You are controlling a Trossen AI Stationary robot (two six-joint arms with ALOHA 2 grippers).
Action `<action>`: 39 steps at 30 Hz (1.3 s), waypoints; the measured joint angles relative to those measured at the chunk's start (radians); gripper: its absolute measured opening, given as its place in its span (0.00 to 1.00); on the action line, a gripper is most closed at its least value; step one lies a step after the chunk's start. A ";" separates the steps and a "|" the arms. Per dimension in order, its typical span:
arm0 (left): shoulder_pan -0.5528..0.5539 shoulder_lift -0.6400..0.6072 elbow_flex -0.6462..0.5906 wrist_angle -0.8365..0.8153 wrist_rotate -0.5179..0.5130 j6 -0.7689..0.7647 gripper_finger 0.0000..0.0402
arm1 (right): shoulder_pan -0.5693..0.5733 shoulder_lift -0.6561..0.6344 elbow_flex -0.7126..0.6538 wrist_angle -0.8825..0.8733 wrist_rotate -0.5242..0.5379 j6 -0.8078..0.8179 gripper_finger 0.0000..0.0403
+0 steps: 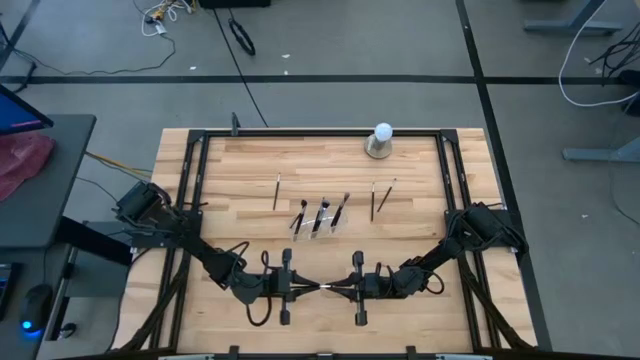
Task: Put items in baskets/containers
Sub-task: Put the eyeshadow brush into the transparent organizer
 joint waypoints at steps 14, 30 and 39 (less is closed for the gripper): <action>0.004 0.000 -0.001 -0.034 0.008 0.008 0.40 | 0.001 0.000 0.000 0.003 -0.014 0.019 0.00; 0.042 0.000 -0.001 -0.328 0.019 -0.151 0.44 | 0.001 0.000 0.000 -0.059 0.139 0.080 0.00; 0.125 0.154 -0.001 -0.156 0.274 -0.061 0.44 | 0.085 -0.147 -0.083 -0.272 0.265 0.167 0.00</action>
